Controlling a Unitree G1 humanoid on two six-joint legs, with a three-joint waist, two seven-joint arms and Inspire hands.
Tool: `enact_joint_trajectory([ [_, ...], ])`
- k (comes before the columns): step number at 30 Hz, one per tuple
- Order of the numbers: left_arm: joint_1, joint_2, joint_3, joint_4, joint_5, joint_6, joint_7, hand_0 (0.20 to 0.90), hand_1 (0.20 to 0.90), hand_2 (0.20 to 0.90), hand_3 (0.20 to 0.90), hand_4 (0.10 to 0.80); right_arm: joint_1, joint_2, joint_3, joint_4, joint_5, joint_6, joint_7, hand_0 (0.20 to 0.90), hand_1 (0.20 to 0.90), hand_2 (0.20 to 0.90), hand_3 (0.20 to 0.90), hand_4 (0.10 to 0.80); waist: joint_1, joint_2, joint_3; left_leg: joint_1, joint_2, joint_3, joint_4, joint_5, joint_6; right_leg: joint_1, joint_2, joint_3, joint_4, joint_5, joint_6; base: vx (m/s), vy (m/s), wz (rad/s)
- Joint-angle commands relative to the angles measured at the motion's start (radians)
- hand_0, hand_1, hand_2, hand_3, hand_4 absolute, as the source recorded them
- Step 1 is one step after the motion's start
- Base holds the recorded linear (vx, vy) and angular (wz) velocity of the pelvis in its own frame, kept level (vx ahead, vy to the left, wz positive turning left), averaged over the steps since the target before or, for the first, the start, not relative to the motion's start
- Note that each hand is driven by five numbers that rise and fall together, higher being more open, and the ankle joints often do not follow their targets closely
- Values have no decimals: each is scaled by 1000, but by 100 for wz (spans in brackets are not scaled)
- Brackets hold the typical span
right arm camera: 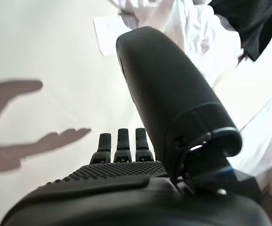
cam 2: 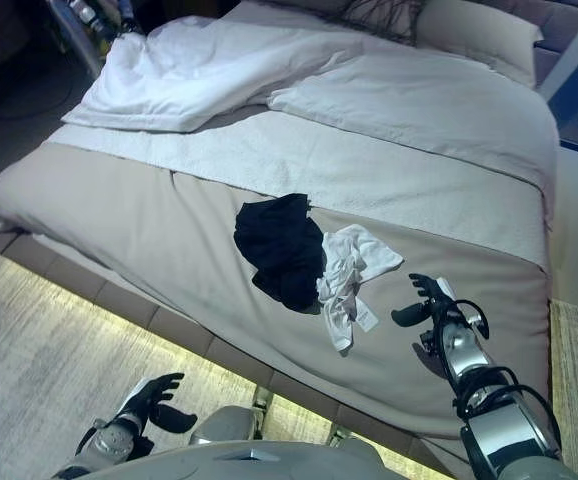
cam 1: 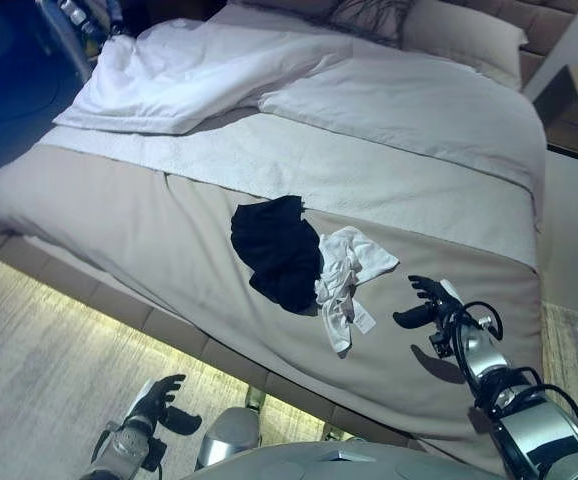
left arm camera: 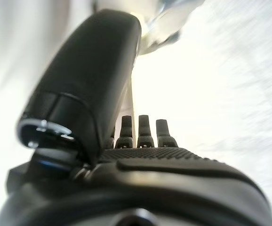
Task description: Pick up the clothes from the bed and place them into the basket
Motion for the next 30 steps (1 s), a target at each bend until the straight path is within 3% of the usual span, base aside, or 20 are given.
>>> enact_joint_trajectory([
  [1,-87,31,1,4,-22,-56,10,900,900,900,900,800,-191,-118,33,-65,-28,-93,-94,900,900,900,900,800,47,28,37,-36,59,62,49,-51,-64,-21,-13,-9,138,-77,4,6,-47,22],
  [6,-96,41,-9,1,-62,-93,12,900,900,900,900,800,-286,-137,52,-57,-10,-84,-117,900,900,900,900,800,81,59,102,-123,47,22,114,-48,-69,-87,-19,-41,221,-117,-21,-20,-15,21],
  [10,-109,46,-14,-4,-73,-120,15,900,900,900,900,800,-360,-140,75,-22,-9,-75,-140,900,900,900,900,800,107,88,152,-219,31,-3,206,-53,-64,-165,-49,-61,314,-132,-40,-28,1,17],
  [15,-103,59,-9,-27,-85,-121,24,900,900,900,900,800,-429,-141,107,48,-29,24,-199,900,900,900,900,800,137,110,197,-311,0,-33,321,-93,-55,-249,-81,-55,441,-175,-46,74,-45,18],
  [21,-87,59,-4,-70,-119,-118,25,900,900,900,900,800,-523,-143,110,107,-15,97,-164,900,900,900,900,800,155,166,244,-441,-37,-30,420,-96,-37,-379,-119,-50,563,-201,-55,-25,59,5],
  [24,-77,62,-1,-84,-127,-124,15,900,900,900,900,800,-554,-145,131,156,-19,188,-101,900,900,900,900,800,158,183,257,-478,-41,-23,435,-89,-29,-425,-120,-39,604,-213,-60,-25,31,-4],
  [27,-69,68,3,-117,-135,-122,20,900,900,900,900,800,-546,-130,126,197,41,206,-40,900,900,900,900,800,162,197,264,-487,-40,-25,435,-83,-26,-435,-119,-36,618,-223,-65,12,-1,3],
  [28,-70,71,3,-126,-140,-123,18,900,900,900,900,800,-545,-124,120,207,54,207,-33,858,858,858,851,751,164,202,264,-488,-41,-25,434,-80,-27,-433,-117,-38,616,-223,-66,22,-13,5],
  [29,-69,72,6,-135,-141,-119,16,900,900,900,900,800,-540,-121,113,213,80,202,-41,622,622,622,576,476,165,206,264,-488,-41,-26,433,-78,-29,-429,-117,-40,614,-223,-66,24,-19,7],
  [30,-70,75,7,-145,-141,-115,13,900,900,900,900,800,-537,-121,101,221,99,188,-49,300,300,300,200,100,166,209,265,-486,-41,-26,432,-76,-30,-425,-116,-43,612,-223,-66,25,-21,7],
])
